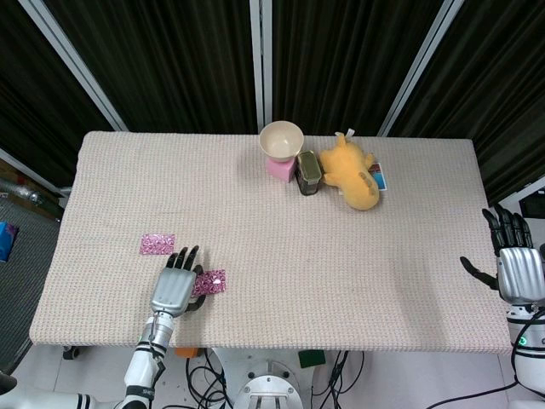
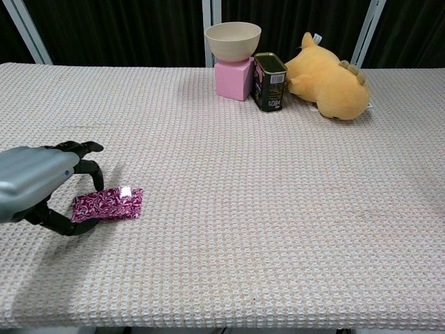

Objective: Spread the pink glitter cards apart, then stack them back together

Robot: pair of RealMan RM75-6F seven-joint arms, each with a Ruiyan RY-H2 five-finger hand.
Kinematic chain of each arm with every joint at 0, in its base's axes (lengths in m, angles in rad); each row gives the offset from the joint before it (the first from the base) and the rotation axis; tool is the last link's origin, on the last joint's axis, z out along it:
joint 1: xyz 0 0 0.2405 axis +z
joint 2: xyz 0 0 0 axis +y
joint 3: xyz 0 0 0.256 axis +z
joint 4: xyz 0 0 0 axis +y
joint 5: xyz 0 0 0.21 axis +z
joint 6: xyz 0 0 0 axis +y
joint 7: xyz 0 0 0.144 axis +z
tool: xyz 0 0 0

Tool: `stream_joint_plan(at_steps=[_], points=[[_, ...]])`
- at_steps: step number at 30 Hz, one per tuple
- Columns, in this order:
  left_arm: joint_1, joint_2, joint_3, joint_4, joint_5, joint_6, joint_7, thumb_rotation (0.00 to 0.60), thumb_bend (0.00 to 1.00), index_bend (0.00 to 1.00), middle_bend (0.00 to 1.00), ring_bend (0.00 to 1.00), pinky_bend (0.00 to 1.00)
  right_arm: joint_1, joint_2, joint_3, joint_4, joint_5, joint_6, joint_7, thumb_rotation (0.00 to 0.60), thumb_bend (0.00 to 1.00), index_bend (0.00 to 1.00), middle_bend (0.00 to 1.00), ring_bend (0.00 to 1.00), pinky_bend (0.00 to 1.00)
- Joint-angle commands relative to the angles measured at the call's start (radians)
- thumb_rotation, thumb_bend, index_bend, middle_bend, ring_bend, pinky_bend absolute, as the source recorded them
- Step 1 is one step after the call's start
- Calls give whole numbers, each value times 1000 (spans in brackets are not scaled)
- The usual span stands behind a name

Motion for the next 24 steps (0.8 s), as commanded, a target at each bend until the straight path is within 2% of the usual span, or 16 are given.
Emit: stream_joint_plan(at_steps=[1,16,24], points=[[-5,-7,-4,4,0,-7,8,458,264,393,16,0,126,-1,-1,-1,2,1,-1,2,600,451,0,0,0,0],[-20,-17,-17,21,-10,-32,43,459,265,390,17,0,126,1,3,0,-1,9,-13,-2,600,452,0,0,0,0],[-19,-6,-13,15,-7,-35,47,459,265,273,17,0,126,-1,3,1,-3,10,-12,-5,600,452,0,0,0,0]])
